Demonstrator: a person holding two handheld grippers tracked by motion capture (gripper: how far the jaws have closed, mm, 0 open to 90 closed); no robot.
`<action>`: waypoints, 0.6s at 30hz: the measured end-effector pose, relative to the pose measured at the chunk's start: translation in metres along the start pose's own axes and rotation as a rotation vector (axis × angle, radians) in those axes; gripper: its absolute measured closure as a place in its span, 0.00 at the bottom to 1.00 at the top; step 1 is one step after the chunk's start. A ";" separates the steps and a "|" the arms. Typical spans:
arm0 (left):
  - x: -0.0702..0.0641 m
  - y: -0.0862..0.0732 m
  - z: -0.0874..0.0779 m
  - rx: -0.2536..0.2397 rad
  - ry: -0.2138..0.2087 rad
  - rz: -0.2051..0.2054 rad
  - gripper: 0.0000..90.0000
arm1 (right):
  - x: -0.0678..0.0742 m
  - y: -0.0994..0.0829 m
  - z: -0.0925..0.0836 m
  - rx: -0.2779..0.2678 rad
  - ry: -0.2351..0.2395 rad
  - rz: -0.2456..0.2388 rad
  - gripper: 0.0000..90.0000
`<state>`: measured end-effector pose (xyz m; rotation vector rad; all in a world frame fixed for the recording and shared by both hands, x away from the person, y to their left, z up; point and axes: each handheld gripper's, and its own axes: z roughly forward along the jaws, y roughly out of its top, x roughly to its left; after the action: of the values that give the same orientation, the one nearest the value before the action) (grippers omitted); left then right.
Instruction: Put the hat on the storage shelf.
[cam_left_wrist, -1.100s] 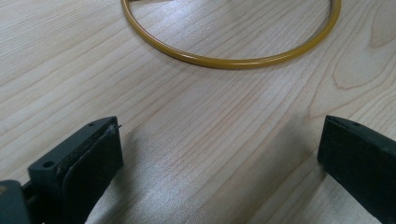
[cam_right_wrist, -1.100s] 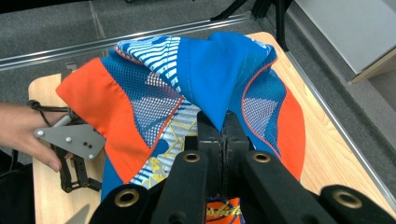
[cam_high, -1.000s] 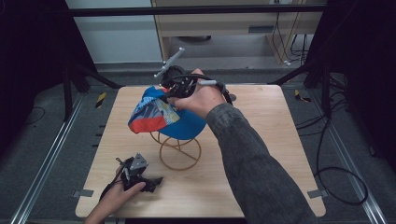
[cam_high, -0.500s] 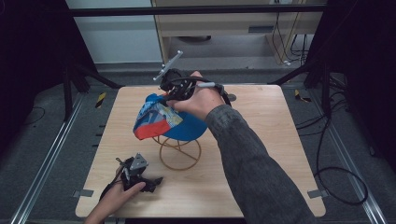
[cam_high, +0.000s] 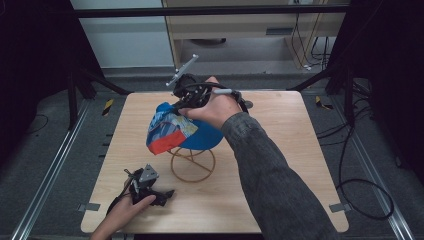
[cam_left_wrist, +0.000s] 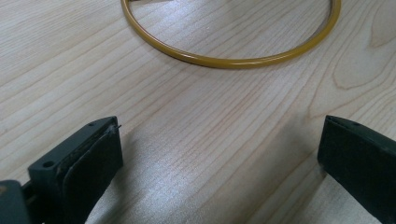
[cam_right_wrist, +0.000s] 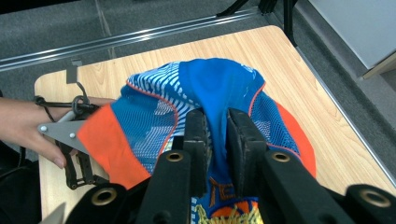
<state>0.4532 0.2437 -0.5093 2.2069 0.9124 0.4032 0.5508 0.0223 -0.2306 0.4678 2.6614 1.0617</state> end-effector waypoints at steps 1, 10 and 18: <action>0.000 0.000 0.000 0.000 -0.001 0.000 0.00 | 0.000 -0.001 -0.001 0.000 0.003 0.000 0.85; 0.000 0.000 0.000 -0.001 -0.001 0.001 0.00 | 0.001 -0.005 -0.002 -0.002 0.007 0.012 0.79; 0.000 0.000 0.000 -0.001 -0.002 0.001 0.00 | 0.000 -0.007 -0.010 -0.026 0.009 0.025 0.75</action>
<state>0.4532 0.2439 -0.5094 2.2071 0.9097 0.4023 0.5462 0.0114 -0.2281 0.4930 2.6527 1.1070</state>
